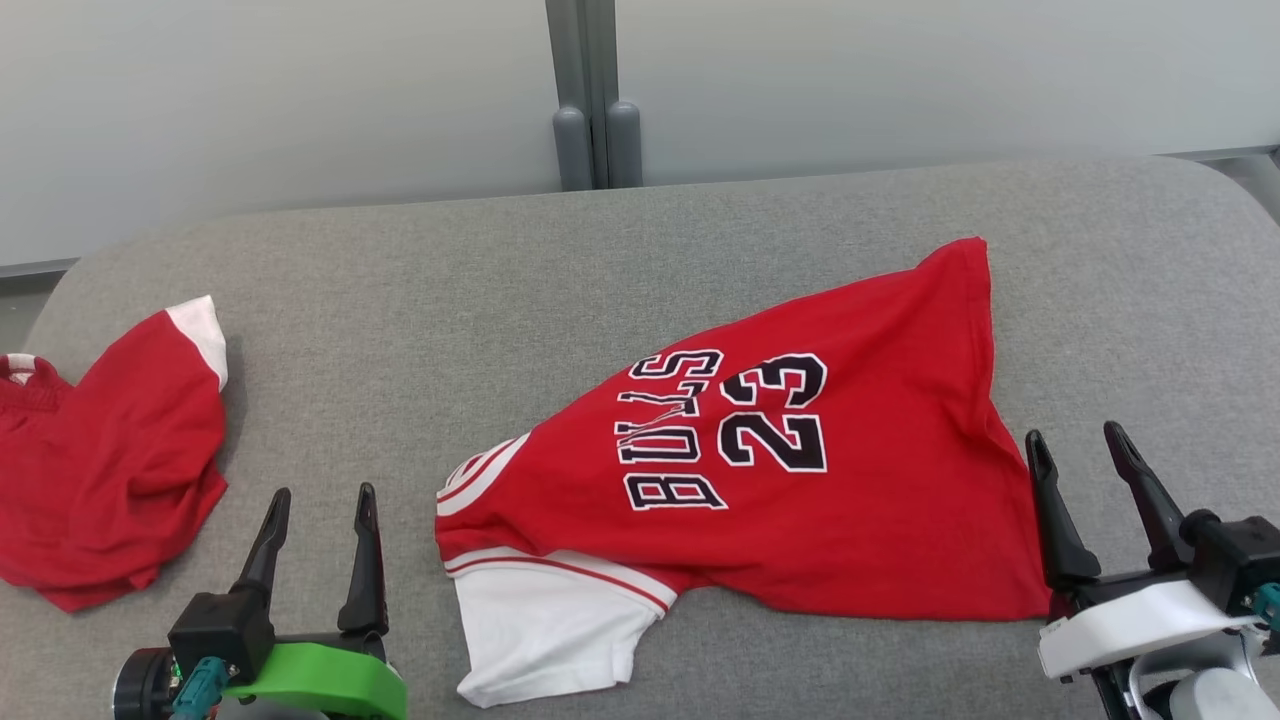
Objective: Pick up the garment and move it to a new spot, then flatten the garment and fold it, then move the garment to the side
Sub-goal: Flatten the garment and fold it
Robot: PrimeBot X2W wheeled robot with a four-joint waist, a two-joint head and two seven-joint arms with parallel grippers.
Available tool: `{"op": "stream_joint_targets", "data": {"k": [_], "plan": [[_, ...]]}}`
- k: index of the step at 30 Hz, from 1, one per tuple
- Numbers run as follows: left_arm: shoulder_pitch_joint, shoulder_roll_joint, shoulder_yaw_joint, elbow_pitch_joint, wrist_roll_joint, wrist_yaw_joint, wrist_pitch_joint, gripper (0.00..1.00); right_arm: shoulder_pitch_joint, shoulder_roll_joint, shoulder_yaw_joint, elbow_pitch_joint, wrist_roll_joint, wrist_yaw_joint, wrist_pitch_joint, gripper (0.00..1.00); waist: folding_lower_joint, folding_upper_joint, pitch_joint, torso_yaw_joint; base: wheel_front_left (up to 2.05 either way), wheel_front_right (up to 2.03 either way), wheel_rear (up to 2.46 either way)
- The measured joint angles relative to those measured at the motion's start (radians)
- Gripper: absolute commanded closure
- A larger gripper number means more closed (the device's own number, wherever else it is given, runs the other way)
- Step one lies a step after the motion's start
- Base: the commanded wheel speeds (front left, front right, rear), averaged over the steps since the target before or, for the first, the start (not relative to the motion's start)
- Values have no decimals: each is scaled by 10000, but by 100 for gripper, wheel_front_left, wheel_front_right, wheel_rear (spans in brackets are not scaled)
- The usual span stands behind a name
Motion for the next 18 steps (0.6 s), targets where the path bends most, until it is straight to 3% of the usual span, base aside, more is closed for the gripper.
{"op": "stream_joint_targets", "data": {"k": [18], "plan": [[167,0,90,-31,245,-59,0,0,1053,454,-347,-700,-370,0,0,0,0,0,-203,109,0,0,0]]}}
